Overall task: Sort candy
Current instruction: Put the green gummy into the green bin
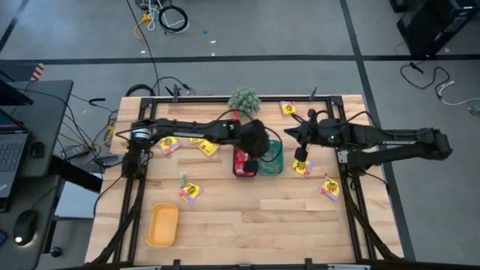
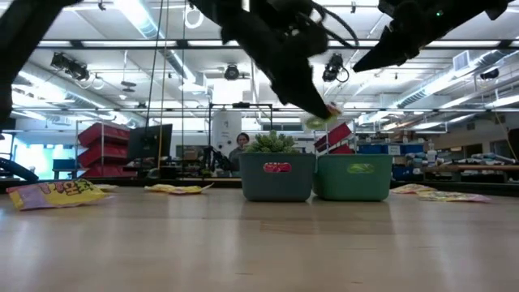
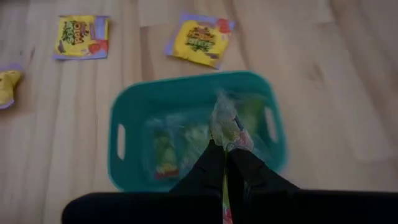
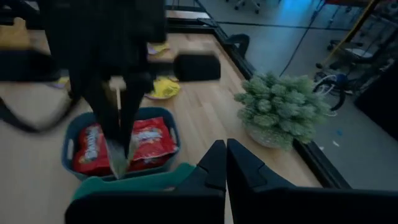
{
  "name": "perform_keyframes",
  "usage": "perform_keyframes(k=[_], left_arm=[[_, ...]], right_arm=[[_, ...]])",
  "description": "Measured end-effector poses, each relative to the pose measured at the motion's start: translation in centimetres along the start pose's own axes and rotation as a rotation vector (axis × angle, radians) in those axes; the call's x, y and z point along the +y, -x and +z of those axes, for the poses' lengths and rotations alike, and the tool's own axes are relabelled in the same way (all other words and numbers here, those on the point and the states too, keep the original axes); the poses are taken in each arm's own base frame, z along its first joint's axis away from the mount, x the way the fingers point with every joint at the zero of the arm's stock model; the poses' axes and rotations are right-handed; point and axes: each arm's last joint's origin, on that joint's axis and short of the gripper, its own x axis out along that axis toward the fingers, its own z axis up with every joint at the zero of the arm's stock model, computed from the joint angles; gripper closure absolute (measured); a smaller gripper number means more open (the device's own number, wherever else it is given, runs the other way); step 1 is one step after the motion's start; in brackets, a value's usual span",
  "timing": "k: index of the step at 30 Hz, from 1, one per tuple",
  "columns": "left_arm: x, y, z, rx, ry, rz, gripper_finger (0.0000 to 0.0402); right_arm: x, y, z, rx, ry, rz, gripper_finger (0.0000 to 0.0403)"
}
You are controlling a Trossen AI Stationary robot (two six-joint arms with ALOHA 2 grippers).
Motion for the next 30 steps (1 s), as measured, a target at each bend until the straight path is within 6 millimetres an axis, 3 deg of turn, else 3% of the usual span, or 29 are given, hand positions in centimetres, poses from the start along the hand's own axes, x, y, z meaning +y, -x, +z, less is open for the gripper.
perform_keyframes(k=[8, 16, 30], left_arm=[[2.1, -4.5, 0.6, 0.074, 0.053, 0.017, 0.0401], [2.9, -6.3, -0.2, 0.115, 0.146, 0.038, 0.0392], [3.2, -6.4, 0.5, 0.051, 0.141, 0.055, 0.0257]], right_arm=[[-1.1, 0.1, -0.4, 0.036, -0.014, -0.048, 0.0403], [-1.4, -0.2, -0.5, 0.051, -0.022, -0.066, 0.0403], [-1.5, -0.4, -0.6, 0.064, -0.017, -0.07, 0.0403]])
